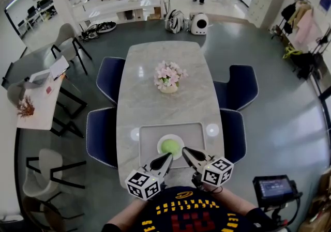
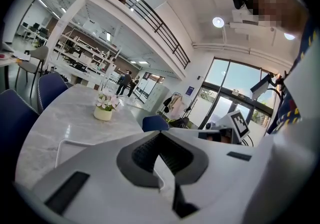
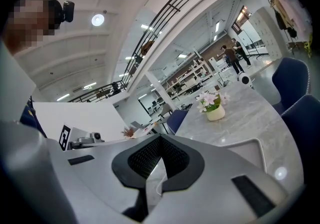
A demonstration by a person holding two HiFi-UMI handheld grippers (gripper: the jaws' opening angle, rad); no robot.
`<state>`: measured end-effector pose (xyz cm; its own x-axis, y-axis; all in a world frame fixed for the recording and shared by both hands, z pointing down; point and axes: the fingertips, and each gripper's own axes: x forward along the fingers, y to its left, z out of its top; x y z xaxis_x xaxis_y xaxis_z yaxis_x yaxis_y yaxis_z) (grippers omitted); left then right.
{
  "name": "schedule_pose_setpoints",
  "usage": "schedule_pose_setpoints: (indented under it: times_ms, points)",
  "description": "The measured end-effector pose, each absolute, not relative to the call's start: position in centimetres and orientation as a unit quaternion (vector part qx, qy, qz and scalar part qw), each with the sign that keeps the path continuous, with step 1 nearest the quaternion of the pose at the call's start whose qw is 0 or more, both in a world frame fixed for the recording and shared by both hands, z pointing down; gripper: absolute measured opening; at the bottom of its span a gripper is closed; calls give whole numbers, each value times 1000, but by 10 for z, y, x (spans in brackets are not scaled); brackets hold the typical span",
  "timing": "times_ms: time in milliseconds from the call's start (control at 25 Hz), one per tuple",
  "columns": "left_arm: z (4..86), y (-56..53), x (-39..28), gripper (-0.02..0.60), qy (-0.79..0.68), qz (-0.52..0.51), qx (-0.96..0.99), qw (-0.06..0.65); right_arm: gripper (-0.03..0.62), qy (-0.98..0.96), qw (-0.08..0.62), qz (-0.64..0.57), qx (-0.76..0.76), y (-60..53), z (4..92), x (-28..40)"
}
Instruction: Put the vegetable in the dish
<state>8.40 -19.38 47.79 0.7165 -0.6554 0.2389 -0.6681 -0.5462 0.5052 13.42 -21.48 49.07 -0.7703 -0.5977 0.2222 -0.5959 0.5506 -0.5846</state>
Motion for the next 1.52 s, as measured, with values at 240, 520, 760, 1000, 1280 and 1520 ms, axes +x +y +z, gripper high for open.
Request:
schedule_pose_setpoints:
  times_ms: [240,520,760,1000,1280,1520]
  points:
    - [477,-193,84,0,-375,11,880,290,5,886,-1,-324,-333,-213,488,131]
    - [480,-194,83,0,-380,4,879,287,5,892,-3,-311,-328,-214,490,131]
    - [474,-199,74,1,-386,1,877,286,5,895,-6,-301,-329,-219,485,122]
    - [472,-200,73,1,-392,10,872,295,5,897,-12,-298,-327,-220,478,121]
    - [475,-199,77,0,-383,21,875,296,5,895,-9,-301,-329,-217,479,121]
    - [479,-204,82,0,-374,20,877,300,5,893,-9,-299,-335,-219,480,127]
